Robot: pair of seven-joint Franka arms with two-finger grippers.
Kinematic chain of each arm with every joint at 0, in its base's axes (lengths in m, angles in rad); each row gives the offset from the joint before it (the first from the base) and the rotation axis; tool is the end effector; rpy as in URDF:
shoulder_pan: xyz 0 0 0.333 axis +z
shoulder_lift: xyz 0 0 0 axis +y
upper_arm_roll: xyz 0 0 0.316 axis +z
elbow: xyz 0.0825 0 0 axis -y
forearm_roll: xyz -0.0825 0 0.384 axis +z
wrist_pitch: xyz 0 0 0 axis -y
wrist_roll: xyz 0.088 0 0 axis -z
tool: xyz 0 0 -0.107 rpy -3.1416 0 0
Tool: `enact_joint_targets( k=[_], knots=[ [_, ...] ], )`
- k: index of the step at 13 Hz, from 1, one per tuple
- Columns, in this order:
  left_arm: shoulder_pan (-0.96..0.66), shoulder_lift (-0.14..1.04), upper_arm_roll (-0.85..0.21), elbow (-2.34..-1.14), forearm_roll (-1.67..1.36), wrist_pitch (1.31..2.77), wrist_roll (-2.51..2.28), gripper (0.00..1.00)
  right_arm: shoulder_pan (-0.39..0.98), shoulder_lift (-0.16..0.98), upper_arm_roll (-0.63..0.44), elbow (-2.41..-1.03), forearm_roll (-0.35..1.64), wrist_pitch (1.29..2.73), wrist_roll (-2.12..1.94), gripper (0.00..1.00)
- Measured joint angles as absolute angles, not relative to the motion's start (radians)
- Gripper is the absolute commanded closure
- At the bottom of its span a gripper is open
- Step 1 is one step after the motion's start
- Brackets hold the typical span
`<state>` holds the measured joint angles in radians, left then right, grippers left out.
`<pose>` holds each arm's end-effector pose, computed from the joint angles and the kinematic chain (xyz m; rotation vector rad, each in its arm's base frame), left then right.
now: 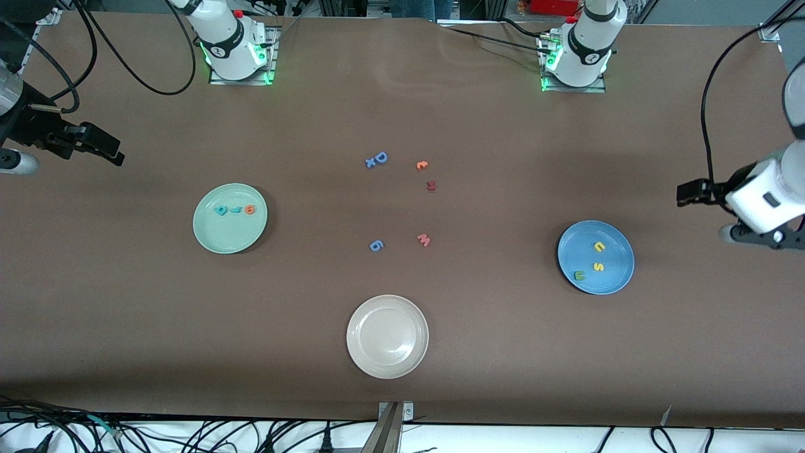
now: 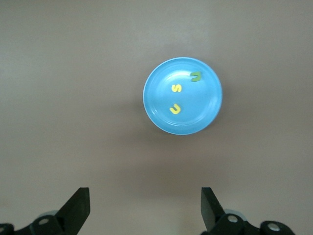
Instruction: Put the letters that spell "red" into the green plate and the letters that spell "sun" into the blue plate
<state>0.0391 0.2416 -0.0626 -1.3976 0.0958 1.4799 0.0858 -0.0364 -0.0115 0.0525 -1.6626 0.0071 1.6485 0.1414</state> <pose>0.6145 0.0010 0.5572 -3.0515 0.1643 0.2470 0.5559 0.0098 0.5941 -3.1291 0.1972 0.0049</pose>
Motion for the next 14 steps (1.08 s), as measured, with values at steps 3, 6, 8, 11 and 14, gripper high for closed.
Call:
enact_joint_targets(
  k=[3, 6, 8, 11, 14],
  knots=[
    [0.002, 0.175, -0.018, -1.412, 0.025, 1.454, 0.042, 0.00, -0.036, -0.011, 0.053, -1.663, 0.007, 1.647, 0.141, 0.00],
    [-0.030, 0.144, 0.066, -1.416, -0.026, 1.441, 0.042, 0.00, -0.036, -0.011, 0.053, -1.663, 0.007, 1.646, 0.141, 0.00],
    [-0.037, 0.130, 0.074, -1.416, -0.026, 1.440, 0.042, 0.00, -0.036, -0.011, 0.053, -1.663, 0.007, 1.646, 0.141, 0.00],
    [-0.066, 0.116, 0.077, -1.417, -0.026, 1.439, 0.042, 0.00, -0.036, -0.011, 0.053, -1.663, 0.007, 1.646, 0.141, 0.00],
    [-0.073, 0.112, 0.079, -1.422, -0.026, 1.439, 0.042, 0.00, -0.036, -0.011, 0.053, -1.663, 0.007, 1.645, 0.141, 0.00]
  ],
)
